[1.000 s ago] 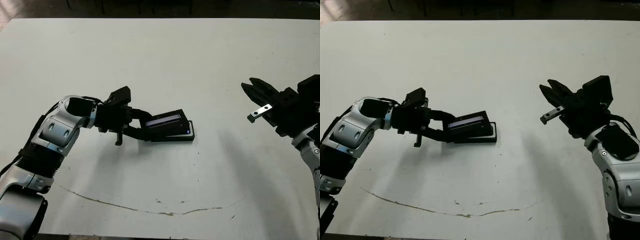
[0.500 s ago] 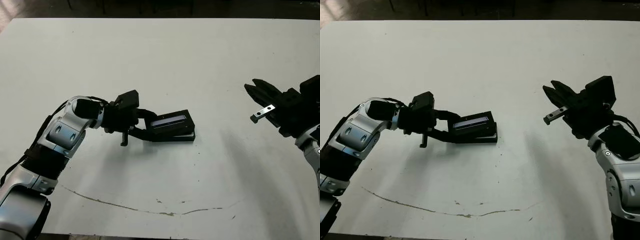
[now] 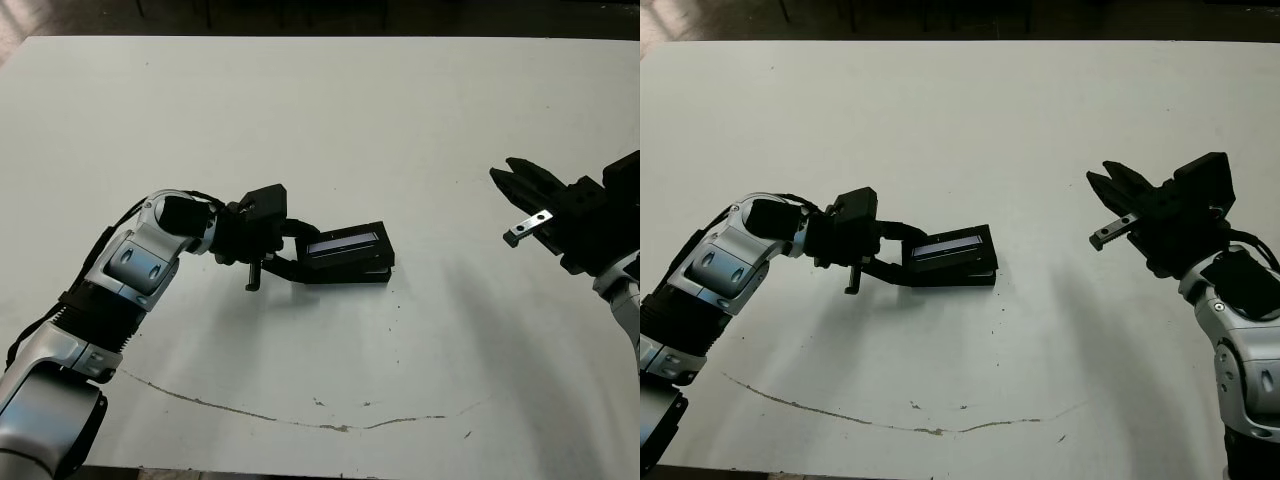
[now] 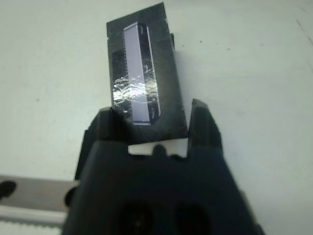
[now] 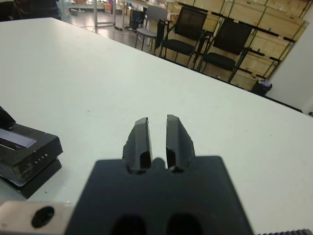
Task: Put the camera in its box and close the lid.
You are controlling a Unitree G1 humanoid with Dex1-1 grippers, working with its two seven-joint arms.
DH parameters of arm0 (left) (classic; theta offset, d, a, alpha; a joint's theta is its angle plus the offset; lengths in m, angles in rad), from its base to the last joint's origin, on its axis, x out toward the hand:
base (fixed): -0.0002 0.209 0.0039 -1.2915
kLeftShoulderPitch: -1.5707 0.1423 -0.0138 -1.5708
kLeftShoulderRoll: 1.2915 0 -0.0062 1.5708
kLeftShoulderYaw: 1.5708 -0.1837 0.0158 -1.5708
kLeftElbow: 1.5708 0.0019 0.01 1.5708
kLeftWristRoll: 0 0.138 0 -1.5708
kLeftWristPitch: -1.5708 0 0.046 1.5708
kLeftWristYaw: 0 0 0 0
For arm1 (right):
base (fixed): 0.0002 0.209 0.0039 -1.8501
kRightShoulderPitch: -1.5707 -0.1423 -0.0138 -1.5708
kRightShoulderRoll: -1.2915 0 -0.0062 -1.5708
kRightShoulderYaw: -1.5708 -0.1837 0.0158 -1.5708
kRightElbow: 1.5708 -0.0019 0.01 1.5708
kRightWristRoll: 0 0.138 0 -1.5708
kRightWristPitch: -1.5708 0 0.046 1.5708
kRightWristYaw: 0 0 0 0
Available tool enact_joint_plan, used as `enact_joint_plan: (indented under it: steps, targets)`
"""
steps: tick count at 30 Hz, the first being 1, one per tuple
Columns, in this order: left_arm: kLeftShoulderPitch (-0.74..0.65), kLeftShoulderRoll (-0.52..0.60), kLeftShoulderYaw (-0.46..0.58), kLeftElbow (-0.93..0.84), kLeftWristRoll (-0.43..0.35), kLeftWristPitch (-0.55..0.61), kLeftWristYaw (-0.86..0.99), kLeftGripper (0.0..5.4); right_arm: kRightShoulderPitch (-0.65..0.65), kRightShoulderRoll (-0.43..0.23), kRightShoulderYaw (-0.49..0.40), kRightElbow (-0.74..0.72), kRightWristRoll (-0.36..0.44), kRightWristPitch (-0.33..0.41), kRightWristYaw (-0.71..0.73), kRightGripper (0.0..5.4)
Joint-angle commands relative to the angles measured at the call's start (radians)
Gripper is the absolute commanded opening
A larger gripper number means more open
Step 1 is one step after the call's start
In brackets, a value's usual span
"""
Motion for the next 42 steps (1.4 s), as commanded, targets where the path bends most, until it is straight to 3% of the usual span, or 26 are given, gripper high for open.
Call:
enact_joint_plan:
  steps: [1, 22, 35, 42]
  targets:
    - [0.028, -0.018, -0.044, 0.038, 0.021, 0.002, -0.031, 1.19, 0.017, -0.017, -0.006, 0.013, -0.003, -0.004, 0.010, 0.00]
    - [-0.017, -0.075, -0.087, 0.121, 0.077, -0.086, -0.044, 1.18, 0.031, -0.030, -0.022, 0.010, 0.004, 0.002, 0.021, 0.00]
    - [-0.057, -0.095, -0.142, 0.064, 0.157, -0.034, -0.038, 1.15, 0.036, -0.021, -0.018, 0.019, 0.003, -0.004, 0.016, 0.00]
    - [-0.059, -0.085, -0.161, 0.050, 0.210, -0.096, -0.029, 1.11, 0.040, -0.017, -0.018, 0.023, 0.007, -0.004, 0.013, 0.00]
